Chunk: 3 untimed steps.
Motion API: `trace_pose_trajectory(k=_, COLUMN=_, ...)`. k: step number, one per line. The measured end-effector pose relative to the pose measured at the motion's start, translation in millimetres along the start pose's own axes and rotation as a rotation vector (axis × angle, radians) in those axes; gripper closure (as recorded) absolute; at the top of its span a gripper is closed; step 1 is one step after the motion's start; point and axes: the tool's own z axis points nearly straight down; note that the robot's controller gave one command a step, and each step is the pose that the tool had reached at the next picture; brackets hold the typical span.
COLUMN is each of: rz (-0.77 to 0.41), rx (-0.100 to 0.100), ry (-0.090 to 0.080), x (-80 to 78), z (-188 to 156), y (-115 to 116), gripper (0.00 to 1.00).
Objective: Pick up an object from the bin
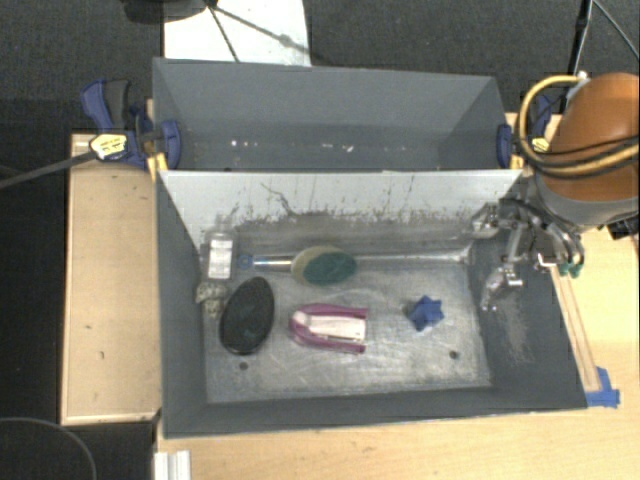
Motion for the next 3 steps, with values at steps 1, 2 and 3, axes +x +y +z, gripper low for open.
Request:
trace_pose_trajectory(k=1, rz=0.026, rx=-0.001, ry=0.000, x=-8.0, z=118, y=32, gripper=0.00)
trace_pose_trajectory(k=2, rz=0.023, rx=0.001, ry=-0.006, x=-9.2, z=114, y=31, gripper=1.00)
trace_pose_trajectory(k=3, rz=-0.020, rx=0.003, ry=-0.017, x=-14.8, z=-32, y=27, gripper=1.00)
